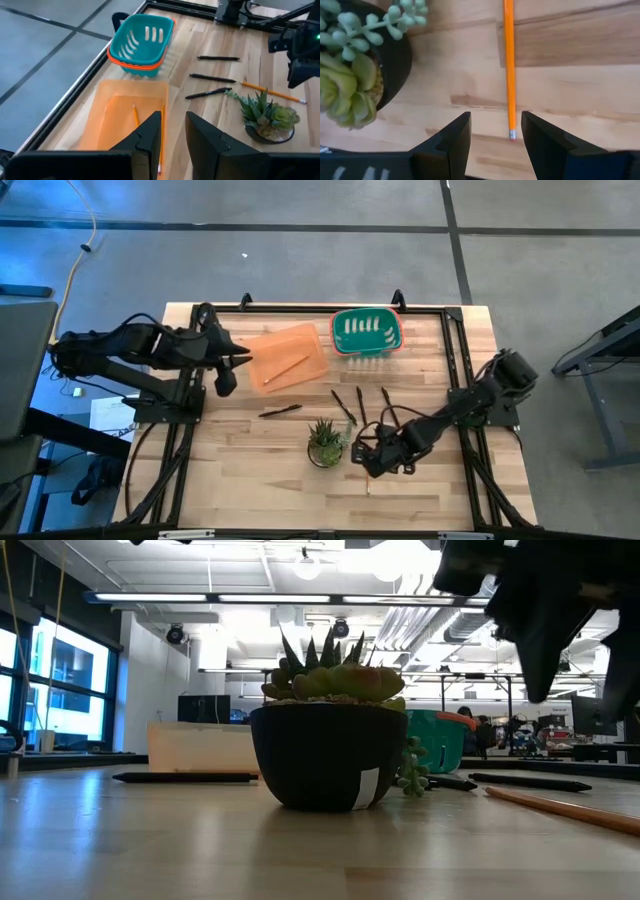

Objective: Sort pens & pencils
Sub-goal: Put the orange pencil into the orange bin

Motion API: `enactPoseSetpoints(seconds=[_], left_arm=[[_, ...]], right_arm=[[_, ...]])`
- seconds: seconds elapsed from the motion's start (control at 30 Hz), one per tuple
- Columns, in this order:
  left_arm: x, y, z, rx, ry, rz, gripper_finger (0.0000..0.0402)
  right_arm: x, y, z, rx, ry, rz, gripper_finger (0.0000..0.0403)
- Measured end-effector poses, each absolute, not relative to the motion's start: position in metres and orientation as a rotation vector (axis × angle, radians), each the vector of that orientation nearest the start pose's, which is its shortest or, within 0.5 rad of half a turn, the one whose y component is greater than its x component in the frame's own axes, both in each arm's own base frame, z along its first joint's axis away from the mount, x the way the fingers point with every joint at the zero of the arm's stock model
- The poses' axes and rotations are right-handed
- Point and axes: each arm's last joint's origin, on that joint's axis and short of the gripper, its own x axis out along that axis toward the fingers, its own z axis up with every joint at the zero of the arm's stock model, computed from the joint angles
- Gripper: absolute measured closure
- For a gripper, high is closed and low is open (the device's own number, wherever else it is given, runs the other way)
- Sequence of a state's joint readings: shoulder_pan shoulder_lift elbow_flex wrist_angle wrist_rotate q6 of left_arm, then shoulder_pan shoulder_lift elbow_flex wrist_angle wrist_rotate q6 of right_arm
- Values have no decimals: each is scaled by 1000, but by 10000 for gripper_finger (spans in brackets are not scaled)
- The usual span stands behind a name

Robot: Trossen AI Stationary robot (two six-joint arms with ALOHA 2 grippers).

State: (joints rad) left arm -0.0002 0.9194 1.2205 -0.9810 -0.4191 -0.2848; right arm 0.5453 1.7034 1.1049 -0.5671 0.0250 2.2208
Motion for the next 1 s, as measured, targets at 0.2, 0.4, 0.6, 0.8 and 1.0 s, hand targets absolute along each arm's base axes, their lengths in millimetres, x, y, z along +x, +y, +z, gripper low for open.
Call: enactPoseSetpoints(seconds=[0.2,0.4,0.6,0.8,1.0], left_arm=[[147,12,385,-106,601,507,325],[147,12,385,-101,602,505,325],[147,12,385,-101,601,505,325],[147,12,385,-105,600,506,325],[147,12,385,-108,599,507,325]], right_arm=[[288,176,184,1559,1042,-811,238],[288,177,184,1601,1070,-835,238],[287,179,178,1597,1128,-847,238],[289,182,171,1585,1139,-858,238],[290,185,162,1564,1148,-872,238]])
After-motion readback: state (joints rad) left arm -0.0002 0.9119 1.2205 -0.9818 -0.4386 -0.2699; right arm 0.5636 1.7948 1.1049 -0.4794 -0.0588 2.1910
